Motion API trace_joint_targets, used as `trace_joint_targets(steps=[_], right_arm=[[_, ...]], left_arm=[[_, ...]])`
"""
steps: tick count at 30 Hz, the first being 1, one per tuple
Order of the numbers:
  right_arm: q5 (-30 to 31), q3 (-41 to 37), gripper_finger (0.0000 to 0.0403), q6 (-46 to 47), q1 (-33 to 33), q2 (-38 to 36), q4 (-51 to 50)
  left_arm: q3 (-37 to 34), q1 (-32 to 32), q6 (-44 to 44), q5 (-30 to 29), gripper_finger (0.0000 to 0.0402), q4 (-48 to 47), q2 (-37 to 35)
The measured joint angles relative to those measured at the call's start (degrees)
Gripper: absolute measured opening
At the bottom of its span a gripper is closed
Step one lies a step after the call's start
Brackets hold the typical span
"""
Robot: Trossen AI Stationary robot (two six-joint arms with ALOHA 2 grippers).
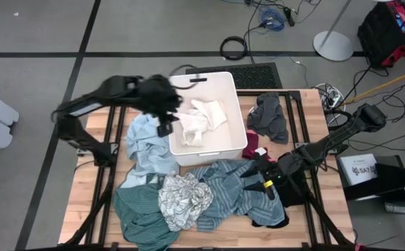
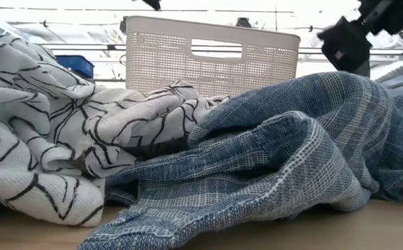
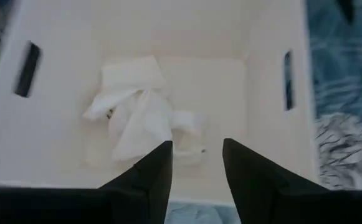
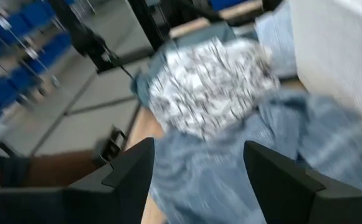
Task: Sort clothes
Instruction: Put the white shirt into the white laundry bin
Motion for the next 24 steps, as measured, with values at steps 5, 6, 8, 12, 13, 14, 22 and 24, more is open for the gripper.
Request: trace_joint_targets(steps=[5, 6, 8, 12, 13, 14, 22, 24], right_arm=[[0.13, 1.01, 0.0235, -3.37, -0.6, 1.48, 6.4], [0.13, 1.93, 0.0235, -3.96, -1.03, 2.45, 6.25], [0.01, 4.47, 0.0235, -5.43, -2.01, 5.36, 6.1], [-2.8, 11.23, 0.0235, -8.91, -3.31, 13.6, 4.69], [-3.61, 13.09, 0.0235, -9.67, -3.45, 15.75, 4.16], [-4.37, 15.21, 0.0235, -10.38, -3.67, 18.11, 3.39], [-4.65, 32.16, 0.0235, -17.8, -4.0, 35.07, -6.08], [-4.38, 36.01, 0.0235, -19.1, -4.06, 38.72, -7.57]], left_arm=[[-4.76, -7.68, -6.52, -6.86, 0.015, 4.7, -9.11], [-6.62, -9.54, -7.8, -8.55, 0.015, 6.56, -10.81], [-11.63, -13.64, -9.68, -11.86, 0.015, 11.12, -13.95], [-24.88, -20.74, -11.66, -16.27, 0.015, 22.39, -18.9], [-28.36, -22.22, -12.69, -17.3, 0.015, 25.05, -19.77], [-31.74, -23.69, -14.1, -18.19, 0.015, 27.47, -20.53], [-53.12, -33.44, -20.78, -23.31, 0.015, 45.18, -21.97], [-56.26, -34.9, -21.52, -25.71, 0.015, 49.55, -22.07]])
